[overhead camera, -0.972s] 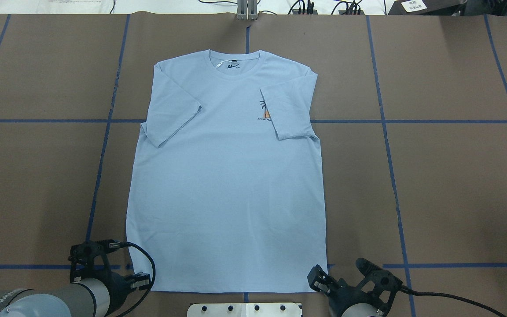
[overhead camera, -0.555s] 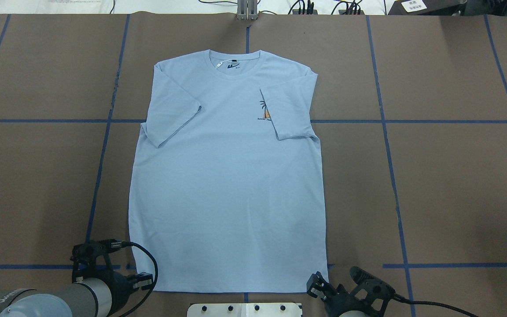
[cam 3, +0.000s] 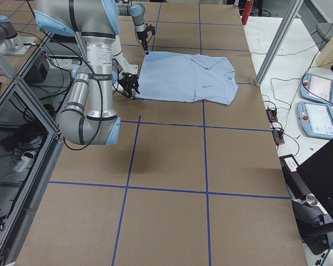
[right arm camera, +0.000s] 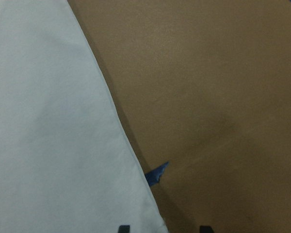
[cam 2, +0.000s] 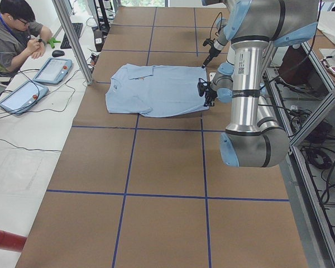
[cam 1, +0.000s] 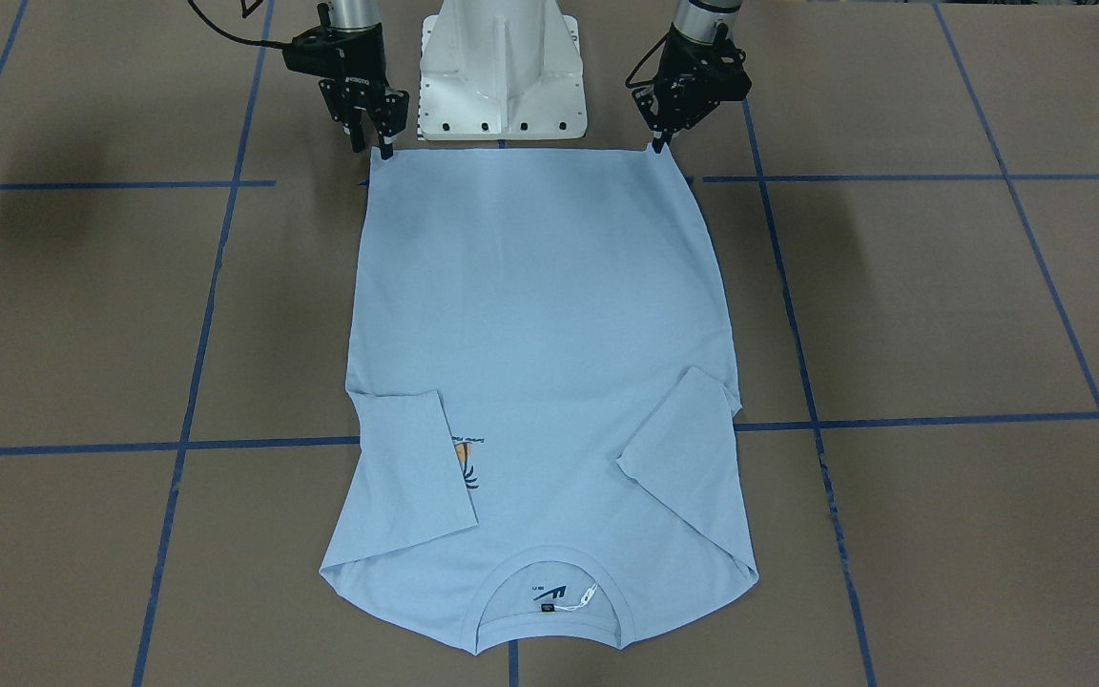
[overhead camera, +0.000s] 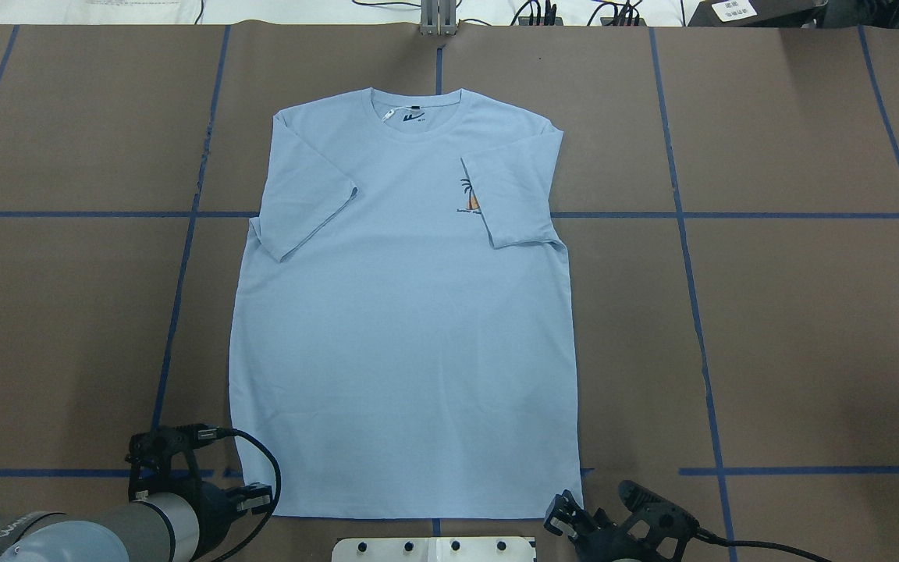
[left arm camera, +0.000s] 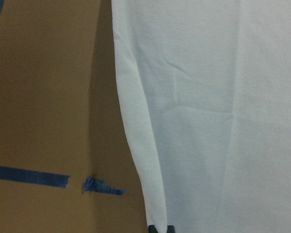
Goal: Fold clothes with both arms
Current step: 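Grasp the two hem corners with the left and right grippers, then lift the hem with both grippers and fold it toward the collar, then lay the hem down near the collar and open both grippers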
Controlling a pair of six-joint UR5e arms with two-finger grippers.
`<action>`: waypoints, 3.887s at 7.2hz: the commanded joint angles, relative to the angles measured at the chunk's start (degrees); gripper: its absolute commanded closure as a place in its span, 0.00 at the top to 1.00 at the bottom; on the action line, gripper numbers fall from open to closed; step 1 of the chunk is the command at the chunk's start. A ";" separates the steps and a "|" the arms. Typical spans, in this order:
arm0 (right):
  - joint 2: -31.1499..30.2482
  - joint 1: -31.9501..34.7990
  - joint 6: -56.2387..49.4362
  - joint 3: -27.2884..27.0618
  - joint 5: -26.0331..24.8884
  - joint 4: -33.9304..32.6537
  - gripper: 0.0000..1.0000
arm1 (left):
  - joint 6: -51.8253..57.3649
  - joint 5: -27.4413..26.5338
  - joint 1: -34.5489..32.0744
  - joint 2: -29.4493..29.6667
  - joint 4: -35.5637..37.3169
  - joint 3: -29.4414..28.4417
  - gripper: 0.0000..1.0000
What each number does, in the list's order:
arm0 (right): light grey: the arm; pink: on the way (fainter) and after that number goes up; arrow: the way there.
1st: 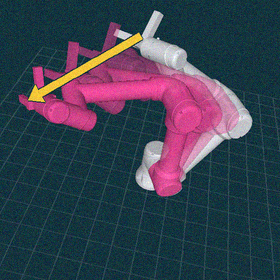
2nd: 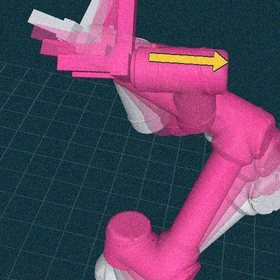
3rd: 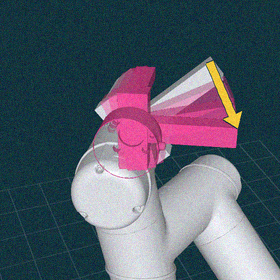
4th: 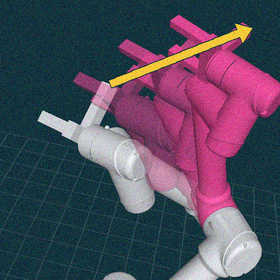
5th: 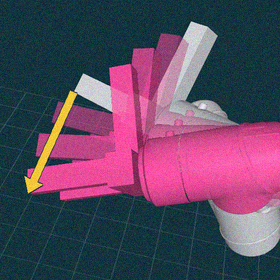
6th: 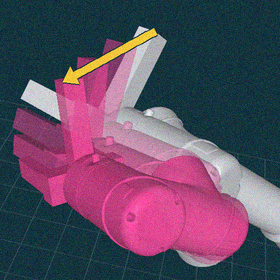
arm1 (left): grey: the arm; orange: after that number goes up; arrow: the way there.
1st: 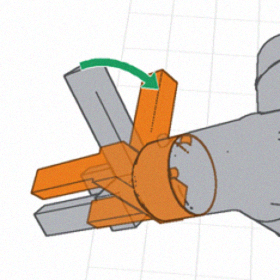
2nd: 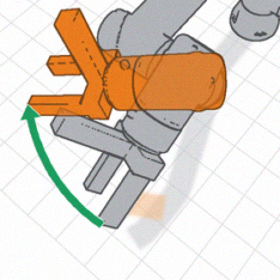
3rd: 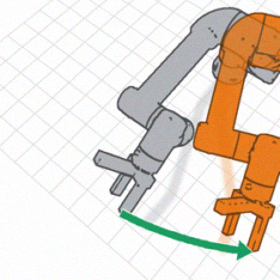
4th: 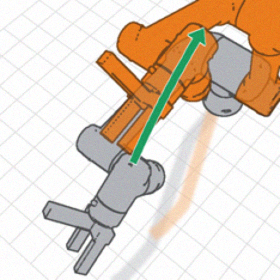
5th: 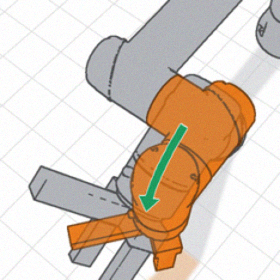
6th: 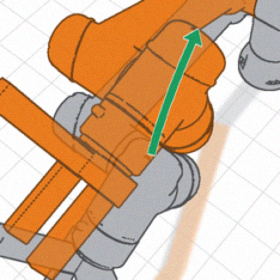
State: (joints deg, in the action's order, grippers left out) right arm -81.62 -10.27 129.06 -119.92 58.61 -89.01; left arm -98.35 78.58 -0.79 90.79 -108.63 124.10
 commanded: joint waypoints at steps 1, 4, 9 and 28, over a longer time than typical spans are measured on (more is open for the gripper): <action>-0.03 -0.19 0.93 -0.05 -0.07 0.07 0.00 | -0.09 0.00 0.00 0.00 -0.09 0.00 0.00; 1.10 0.07 0.84 -0.22 -0.51 -0.11 0.00 | 0.00 -0.09 0.00 0.09 0.00 0.70 0.00; 12.72 6.28 -4.51 -35.09 15.33 -41.68 0.00 | 0.26 15.86 -7.78 8.98 25.73 29.13 0.00; 30.11 48.40 -44.07 31.07 30.96 6.31 0.00 | 37.35 16.35 -40.25 29.89 0.00 -37.97 0.00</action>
State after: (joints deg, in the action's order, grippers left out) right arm -52.11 37.49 84.94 -88.94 89.57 -82.74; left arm -61.36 94.88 -41.08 120.60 -108.55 85.97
